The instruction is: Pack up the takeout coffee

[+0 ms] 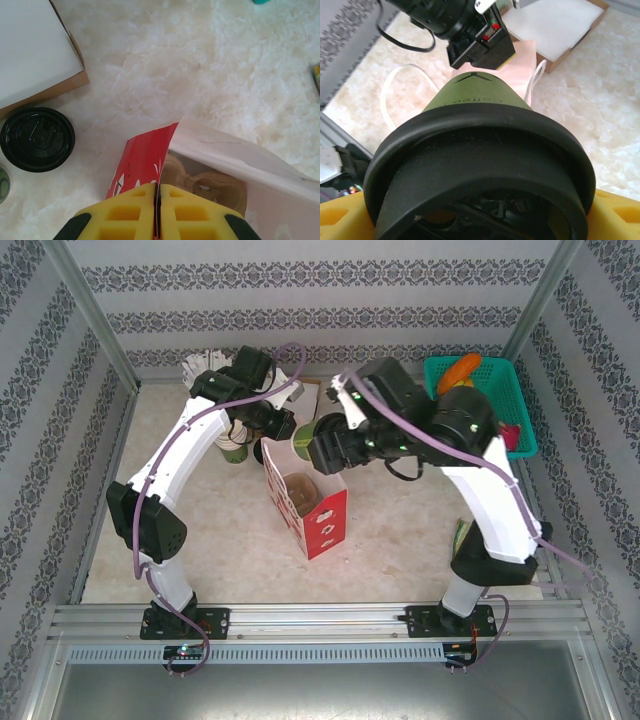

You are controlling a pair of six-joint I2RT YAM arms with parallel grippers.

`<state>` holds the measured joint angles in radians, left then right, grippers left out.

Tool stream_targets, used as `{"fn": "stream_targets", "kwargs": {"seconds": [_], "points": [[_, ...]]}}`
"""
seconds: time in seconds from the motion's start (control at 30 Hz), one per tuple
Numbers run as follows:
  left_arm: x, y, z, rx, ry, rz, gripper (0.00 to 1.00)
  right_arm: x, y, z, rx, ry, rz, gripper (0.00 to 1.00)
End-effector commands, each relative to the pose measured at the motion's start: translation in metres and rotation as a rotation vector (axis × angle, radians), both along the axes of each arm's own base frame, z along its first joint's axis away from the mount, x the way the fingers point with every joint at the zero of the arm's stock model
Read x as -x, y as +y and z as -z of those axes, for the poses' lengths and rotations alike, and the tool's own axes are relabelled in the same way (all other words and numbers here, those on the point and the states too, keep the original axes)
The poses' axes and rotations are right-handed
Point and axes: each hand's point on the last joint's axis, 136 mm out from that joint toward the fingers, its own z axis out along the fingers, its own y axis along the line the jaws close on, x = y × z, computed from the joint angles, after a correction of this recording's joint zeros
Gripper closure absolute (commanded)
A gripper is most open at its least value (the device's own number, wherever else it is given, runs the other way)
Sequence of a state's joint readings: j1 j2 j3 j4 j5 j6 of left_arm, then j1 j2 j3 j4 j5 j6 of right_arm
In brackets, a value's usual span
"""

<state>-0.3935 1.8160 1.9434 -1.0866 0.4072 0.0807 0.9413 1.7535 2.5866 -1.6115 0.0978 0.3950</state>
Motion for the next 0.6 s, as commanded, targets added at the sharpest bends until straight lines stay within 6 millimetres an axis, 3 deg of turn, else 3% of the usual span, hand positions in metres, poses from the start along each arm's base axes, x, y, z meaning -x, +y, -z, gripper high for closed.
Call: {"fn": "stream_targets", "kwargs": {"seconds": [0.0, 0.23, 0.47, 0.57], "points": [[0.011, 0.002, -0.014, 0.008, 0.001, -0.031, 0.88, 0.015, -0.028, 0.036, 0.222, 0.084, 0.031, 0.46], [0.011, 0.002, -0.014, 0.023, 0.014, -0.059, 0.87, 0.018, -0.005, 0.051, 0.263, 0.103, -0.02, 0.45], [0.013, 0.011, -0.027, 0.005, -0.015, -0.094, 0.65, 0.017, -0.005, 0.07, 0.32, 0.154, 0.009, 0.45], [0.016, 0.018, -0.042, 0.012, -0.059, -0.116, 0.5, 0.019, -0.006, 0.074, 0.317, 0.182, 0.023, 0.45]]}}
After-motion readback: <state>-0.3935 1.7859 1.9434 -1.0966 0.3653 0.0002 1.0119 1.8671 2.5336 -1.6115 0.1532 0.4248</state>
